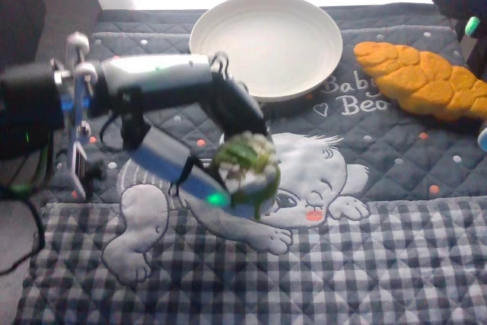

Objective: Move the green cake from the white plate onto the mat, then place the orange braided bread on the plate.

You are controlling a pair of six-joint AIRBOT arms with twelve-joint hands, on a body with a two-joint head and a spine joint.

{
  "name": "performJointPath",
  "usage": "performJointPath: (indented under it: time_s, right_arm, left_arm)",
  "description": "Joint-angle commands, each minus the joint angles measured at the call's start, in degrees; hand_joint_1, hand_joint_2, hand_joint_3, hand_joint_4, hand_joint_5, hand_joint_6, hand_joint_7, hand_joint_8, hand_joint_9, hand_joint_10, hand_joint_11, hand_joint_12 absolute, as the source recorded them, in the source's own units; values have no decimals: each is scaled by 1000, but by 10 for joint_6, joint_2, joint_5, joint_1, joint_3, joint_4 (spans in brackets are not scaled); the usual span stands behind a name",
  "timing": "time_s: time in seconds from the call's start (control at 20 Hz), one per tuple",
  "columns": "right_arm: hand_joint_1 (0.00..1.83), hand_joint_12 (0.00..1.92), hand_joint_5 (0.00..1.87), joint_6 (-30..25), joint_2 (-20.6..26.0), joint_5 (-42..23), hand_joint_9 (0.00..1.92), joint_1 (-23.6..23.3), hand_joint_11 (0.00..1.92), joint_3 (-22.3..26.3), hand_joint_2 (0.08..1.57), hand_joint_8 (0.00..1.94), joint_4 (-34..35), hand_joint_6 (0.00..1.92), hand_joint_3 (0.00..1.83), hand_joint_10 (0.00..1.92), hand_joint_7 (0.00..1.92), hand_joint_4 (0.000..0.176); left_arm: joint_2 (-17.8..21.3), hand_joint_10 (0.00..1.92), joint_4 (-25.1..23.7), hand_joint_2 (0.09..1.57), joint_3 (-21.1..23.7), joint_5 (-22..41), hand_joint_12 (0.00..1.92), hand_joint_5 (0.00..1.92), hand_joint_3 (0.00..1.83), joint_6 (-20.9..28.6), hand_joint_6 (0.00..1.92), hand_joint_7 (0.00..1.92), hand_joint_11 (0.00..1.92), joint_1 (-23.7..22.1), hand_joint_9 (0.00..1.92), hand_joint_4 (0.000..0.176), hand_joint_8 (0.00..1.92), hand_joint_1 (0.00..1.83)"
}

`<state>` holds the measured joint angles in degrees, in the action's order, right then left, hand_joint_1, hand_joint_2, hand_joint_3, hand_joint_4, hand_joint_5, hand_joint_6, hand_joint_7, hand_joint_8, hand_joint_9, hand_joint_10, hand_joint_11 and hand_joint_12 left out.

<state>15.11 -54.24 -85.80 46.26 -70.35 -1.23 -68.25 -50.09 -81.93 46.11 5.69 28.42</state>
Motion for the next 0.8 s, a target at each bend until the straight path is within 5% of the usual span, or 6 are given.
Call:
performJointPath:
  time_s: [0.0,0.35,0.4,0.45,0.65,0.75]
  right_arm:
    - [488,1641,293,-4,5,-66,434,-5,128,2,878,0,19,0,0,0,340,101]
    - [425,1692,240,-4,5,-67,405,-5,66,4,930,0,19,1,6,11,272,90]
    - [458,1720,230,-4,5,-67,396,-5,25,4,927,0,19,0,3,6,267,90]
    - [443,1637,260,-4,5,-67,434,-5,106,4,900,5,19,2,0,12,316,105]
    - [410,1574,257,-4,5,-66,435,-5,141,4,928,0,18,0,8,4,272,85]
    - [493,1647,229,-4,6,-51,377,-5,22,4,908,0,15,0,0,2,234,78]
  left_arm:
    - [3,114,39,1032,4,50,1275,1197,3,5,695,1178,385,4,985,16,567,1252]
    - [-15,29,45,1012,-8,31,1269,1277,1,4,591,1201,155,34,955,0,482,1273]
    - [-15,5,46,1022,-9,30,1232,1185,3,2,649,1000,55,34,825,125,166,1117]
    - [-15,0,54,863,-9,30,1078,733,0,-5,62,694,1,35,576,79,7,966]
    - [-5,3,94,731,-9,54,795,496,0,-18,0,400,0,37,351,53,0,969]
    - [18,1,137,682,2,80,558,237,0,-48,0,153,0,37,149,134,1,1018]
